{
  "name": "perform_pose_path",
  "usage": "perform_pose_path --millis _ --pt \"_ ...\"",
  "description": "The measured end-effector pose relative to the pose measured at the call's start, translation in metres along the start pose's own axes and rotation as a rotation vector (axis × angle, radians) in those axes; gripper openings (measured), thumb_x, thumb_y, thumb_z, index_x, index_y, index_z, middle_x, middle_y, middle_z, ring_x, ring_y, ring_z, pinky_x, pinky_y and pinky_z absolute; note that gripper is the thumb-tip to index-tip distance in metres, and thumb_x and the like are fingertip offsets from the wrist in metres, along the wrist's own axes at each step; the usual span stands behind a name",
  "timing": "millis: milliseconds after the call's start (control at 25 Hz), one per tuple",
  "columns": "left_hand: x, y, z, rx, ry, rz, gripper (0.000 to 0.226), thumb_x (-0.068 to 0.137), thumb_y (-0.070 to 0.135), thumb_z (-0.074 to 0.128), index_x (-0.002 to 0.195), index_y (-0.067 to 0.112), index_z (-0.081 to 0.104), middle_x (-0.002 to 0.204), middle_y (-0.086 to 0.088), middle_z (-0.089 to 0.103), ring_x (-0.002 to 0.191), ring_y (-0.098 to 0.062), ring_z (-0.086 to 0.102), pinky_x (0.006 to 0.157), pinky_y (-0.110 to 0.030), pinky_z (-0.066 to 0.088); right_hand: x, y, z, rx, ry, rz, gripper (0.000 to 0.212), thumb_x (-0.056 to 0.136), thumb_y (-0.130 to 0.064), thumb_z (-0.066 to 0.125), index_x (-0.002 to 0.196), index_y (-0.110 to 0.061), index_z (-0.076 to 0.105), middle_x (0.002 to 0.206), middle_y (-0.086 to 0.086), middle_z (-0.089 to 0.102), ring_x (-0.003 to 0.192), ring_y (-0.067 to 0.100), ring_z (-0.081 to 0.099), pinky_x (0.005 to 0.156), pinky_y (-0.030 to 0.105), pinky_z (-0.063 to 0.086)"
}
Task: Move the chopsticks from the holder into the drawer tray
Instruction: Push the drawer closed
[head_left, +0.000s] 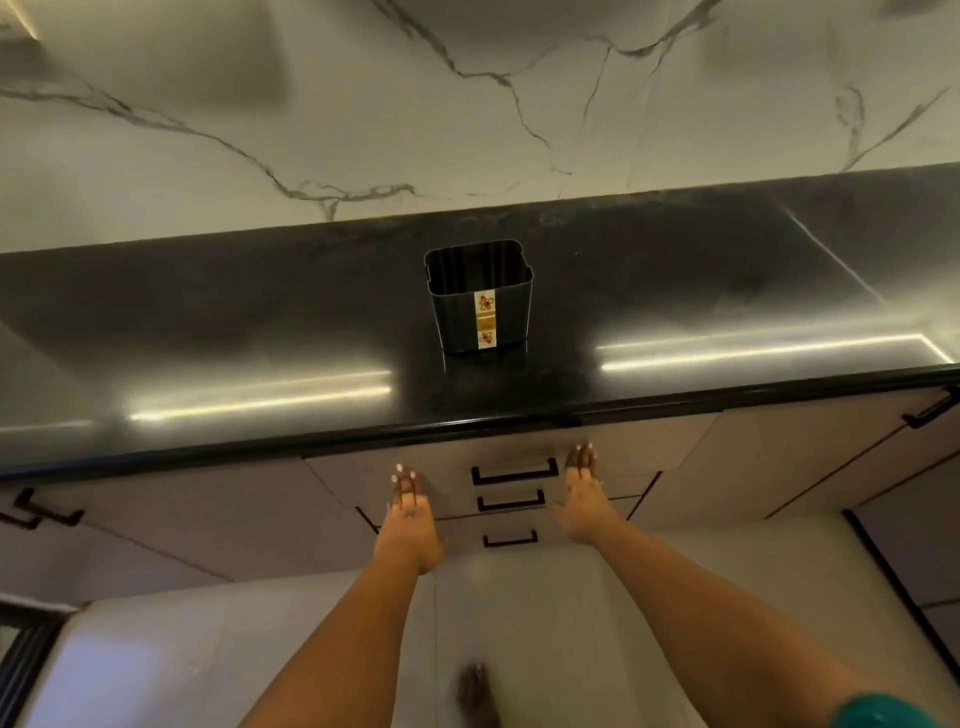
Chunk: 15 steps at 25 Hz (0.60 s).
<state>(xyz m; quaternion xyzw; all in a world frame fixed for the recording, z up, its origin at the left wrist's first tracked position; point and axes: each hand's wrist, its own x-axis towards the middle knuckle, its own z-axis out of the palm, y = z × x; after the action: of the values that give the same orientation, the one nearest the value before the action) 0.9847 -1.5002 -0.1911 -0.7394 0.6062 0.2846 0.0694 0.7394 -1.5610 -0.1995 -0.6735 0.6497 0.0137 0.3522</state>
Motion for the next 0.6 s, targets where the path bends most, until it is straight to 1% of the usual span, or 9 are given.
perform_pose_path --millis 120,200,280,320,400,440,480,560,600 --pt "0.029 -0.003 -0.002 0.017 -0.008 0.009 0.102 0.093 0.037 0.052 0.143 0.002 -0.029 0.147 -0.017 -0.041 0.145 -0.035 -0.021 0.119 -0.041 0.0 0.034 -0.017 0.005 -0.056 -0.11 0.106 0.061 0.098 -0.03 0.045 0.147 0.001 0.026 0.155 0.024 0.023 0.142 0.038 0.026 0.118 0.046 0.022" --pt "0.042 -0.006 0.004 0.056 0.016 -0.002 0.099 0.092 0.037 0.052 0.146 0.001 -0.023 0.153 -0.02 -0.03 0.146 -0.037 -0.015 0.118 -0.038 -0.001 0.048 -0.024 0.01 -0.065 -0.156 0.147 0.057 0.099 -0.03 0.039 0.146 0.0 0.029 0.152 0.025 0.029 0.141 0.039 0.028 0.119 0.047 0.018" --pt "0.052 -0.009 0.009 0.052 -0.035 -0.055 0.084 0.093 0.036 0.05 0.151 -0.001 0.001 0.158 -0.024 0.011 0.145 -0.04 0.018 0.118 -0.038 0.017 0.055 -0.028 0.01 -0.104 -0.143 0.178 0.058 0.1 -0.029 0.037 0.148 0.001 0.023 0.155 0.028 0.019 0.145 0.039 0.018 0.121 0.046 0.008" --pt "0.058 -0.011 0.009 0.041 -0.093 -0.075 0.077 0.093 0.036 0.049 0.15 -0.001 0.012 0.153 -0.022 0.029 0.139 -0.037 0.033 0.115 -0.037 0.026 0.058 -0.029 0.009 -0.145 -0.127 0.181 0.063 0.1 -0.027 0.037 0.151 0.0 0.013 0.158 0.028 0.007 0.148 0.038 0.006 0.122 0.044 0.002" --pt "0.064 -0.008 0.005 0.031 -0.163 -0.093 0.068 0.094 0.037 0.047 0.146 0.0 0.025 0.142 -0.018 0.048 0.129 -0.031 0.048 0.108 -0.034 0.037 0.059 -0.031 0.005 -0.224 -0.116 0.155 0.075 0.1 -0.025 0.039 0.151 -0.003 -0.01 0.157 0.026 -0.019 0.147 0.036 -0.015 0.121 0.043 -0.006" --pt "0.061 -0.004 0.004 0.027 -0.149 -0.095 0.067 0.094 0.038 0.047 0.145 0.0 0.028 0.14 -0.018 0.051 0.126 -0.03 0.05 0.106 -0.035 0.039 0.055 -0.03 0.005 -0.25 -0.122 0.138 0.078 0.1 -0.026 0.04 0.15 -0.004 -0.016 0.155 0.024 -0.026 0.146 0.035 -0.02 0.121 0.044 -0.007" --pt "0.063 0.001 0.006 0.06 -0.123 -0.085 0.072 0.093 0.04 0.047 0.146 -0.002 0.023 0.143 -0.021 0.047 0.13 -0.034 0.046 0.11 -0.037 0.035 0.053 -0.029 0.002 -0.264 -0.141 0.124 0.08 0.1 -0.028 0.039 0.149 -0.006 -0.021 0.154 0.023 -0.03 0.145 0.034 -0.023 0.121 0.044 -0.008" --pt "0.058 0.012 -0.001 0.14 -0.034 -0.072 0.091 0.091 0.043 0.047 0.149 -0.006 -0.004 0.154 -0.034 0.012 0.144 -0.044 0.013 0.12 -0.044 0.008 0.047 -0.029 -0.002 -0.221 -0.137 0.106 0.083 0.1 -0.036 0.037 0.147 -0.012 -0.027 0.15 0.02 -0.038 0.143 0.032 -0.028 0.12 0.045 -0.009" --pt "0.053 0.02 -0.009 0.144 -0.005 -0.083 0.097 0.091 0.044 0.048 0.147 -0.006 -0.013 0.155 -0.034 -0.004 0.145 -0.045 -0.003 0.119 -0.046 -0.002 0.042 -0.031 -0.005 -0.196 -0.13 0.109 0.083 0.1 -0.039 0.037 0.148 -0.014 -0.027 0.15 0.019 -0.039 0.143 0.032 -0.028 0.12 0.046 -0.008"
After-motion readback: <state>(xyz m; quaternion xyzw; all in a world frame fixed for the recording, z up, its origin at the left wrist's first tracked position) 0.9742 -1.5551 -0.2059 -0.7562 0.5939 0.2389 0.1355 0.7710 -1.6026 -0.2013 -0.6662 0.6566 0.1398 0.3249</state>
